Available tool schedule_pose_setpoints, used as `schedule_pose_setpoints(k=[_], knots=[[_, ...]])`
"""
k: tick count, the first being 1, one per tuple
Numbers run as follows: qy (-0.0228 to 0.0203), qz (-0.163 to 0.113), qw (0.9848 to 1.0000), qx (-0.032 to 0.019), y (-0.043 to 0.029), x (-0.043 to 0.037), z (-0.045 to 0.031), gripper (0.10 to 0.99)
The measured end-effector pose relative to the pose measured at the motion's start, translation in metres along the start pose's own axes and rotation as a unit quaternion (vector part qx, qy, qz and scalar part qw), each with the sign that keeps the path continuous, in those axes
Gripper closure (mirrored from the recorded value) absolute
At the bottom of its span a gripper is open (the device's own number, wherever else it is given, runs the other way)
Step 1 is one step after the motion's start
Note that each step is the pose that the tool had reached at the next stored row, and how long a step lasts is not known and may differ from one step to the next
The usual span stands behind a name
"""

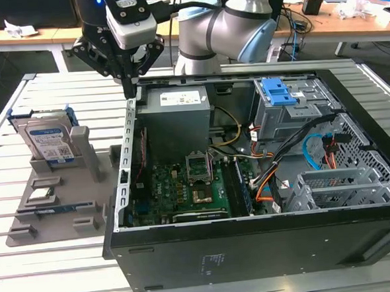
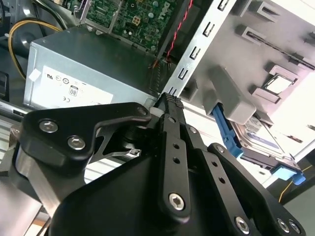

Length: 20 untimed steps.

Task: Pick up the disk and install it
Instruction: 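Reach for the disk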

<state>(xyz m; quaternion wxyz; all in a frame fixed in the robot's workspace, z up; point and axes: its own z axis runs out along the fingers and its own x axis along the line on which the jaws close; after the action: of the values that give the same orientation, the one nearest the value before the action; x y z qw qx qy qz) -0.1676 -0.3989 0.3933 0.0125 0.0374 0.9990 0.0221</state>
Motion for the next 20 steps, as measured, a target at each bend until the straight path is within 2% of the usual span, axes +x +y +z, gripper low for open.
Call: schedule_pose_setpoints(k=[12, 16, 20], knots=[[0.0, 0.0, 1.0, 0.0, -0.0018, 0.0237, -0.0006, 0.98], [0.0, 0.0, 1.0, 0.0, -0.0022, 0.0292, -0.0008, 0.98], [0.0, 0.0, 1.0, 0.0, -0.003, 0.0405, -0.0011, 0.98]])
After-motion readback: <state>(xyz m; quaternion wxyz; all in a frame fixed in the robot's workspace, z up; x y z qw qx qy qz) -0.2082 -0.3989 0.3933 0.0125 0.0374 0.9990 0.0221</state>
